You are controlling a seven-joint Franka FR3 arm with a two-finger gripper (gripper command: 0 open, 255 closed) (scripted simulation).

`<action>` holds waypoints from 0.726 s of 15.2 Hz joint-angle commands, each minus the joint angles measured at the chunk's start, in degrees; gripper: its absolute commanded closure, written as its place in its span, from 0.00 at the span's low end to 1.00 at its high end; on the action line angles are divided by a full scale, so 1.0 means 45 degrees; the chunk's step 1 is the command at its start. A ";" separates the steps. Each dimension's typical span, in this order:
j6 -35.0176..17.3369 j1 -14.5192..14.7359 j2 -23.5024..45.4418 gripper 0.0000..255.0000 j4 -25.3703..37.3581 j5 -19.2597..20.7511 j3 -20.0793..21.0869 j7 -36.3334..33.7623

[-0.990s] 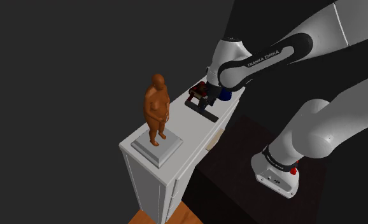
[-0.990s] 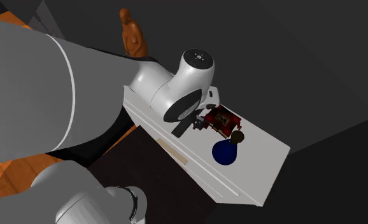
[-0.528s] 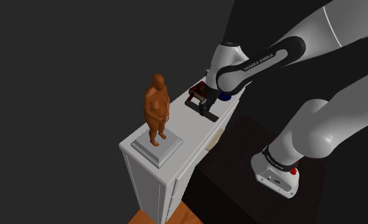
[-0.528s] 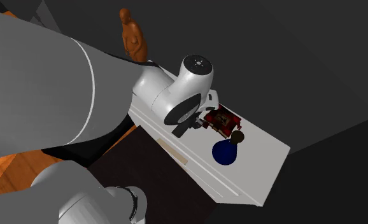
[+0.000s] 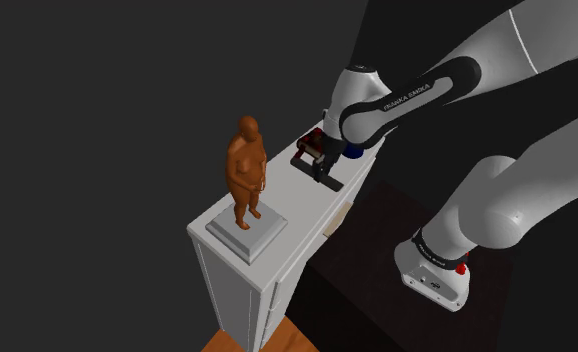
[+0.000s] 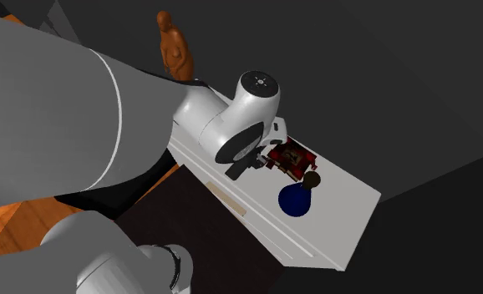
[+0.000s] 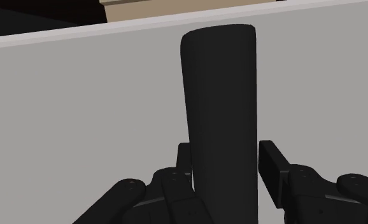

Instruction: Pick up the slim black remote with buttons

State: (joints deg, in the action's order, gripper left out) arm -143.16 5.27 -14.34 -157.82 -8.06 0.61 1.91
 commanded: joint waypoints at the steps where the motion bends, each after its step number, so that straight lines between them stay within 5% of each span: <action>1: 0.0338 -0.0009 -0.0251 1.00 0.0060 0.0048 0.0016 -0.0057; 11: 0.2532 -0.0122 -0.1780 1.00 0.0733 0.0310 0.0036 -0.0338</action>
State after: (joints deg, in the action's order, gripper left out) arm -132.76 4.71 -21.72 -154.90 -6.73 0.70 0.58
